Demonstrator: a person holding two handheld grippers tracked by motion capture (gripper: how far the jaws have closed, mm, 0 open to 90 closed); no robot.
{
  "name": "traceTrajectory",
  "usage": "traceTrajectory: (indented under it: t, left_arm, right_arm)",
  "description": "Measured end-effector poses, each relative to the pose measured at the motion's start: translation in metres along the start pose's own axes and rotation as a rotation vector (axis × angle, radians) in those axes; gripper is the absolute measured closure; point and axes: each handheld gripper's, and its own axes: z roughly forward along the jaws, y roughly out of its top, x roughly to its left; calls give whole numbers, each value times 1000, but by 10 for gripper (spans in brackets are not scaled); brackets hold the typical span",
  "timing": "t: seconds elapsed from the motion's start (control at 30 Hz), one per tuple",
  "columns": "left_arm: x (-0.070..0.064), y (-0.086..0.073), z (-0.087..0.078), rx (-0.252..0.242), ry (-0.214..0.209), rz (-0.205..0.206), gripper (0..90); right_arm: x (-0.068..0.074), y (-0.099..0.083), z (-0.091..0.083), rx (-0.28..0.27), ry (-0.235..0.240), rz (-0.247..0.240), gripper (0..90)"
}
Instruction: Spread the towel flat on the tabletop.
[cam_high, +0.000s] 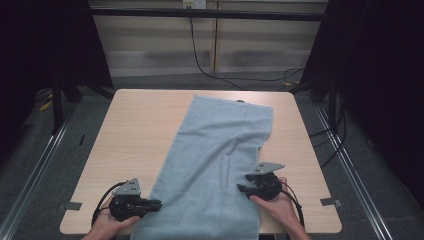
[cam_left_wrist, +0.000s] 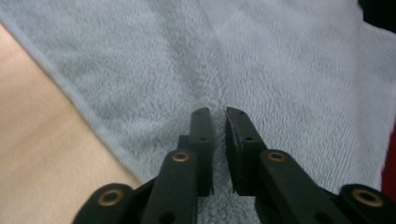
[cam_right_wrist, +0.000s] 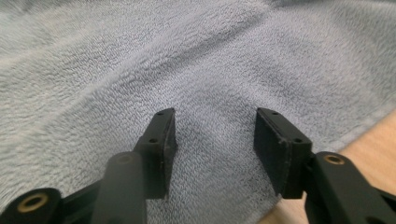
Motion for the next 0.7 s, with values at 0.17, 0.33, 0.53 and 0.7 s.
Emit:
traceTrajectory:
  t: [0.17, 0.33, 0.53, 0.7]
  left_arm:
    - [29, 30, 9, -54, 69, -40, 615]
    - [58, 57, 34, -44, 136, -45, 568]
    - [59, 62, 53, 7, 220, 52, 587]
    - [53, 50, 43, -3, 200, 77, 802]
  right_arm:
    - [9, -3, -3, -7, 57, 7, 841]
    - [15, -18, -23, 27, 70, 16, 846]
    - [15, -27, -29, 7, 68, 36, 853]
    - [12, -26, -28, 4, 75, 46, 852]
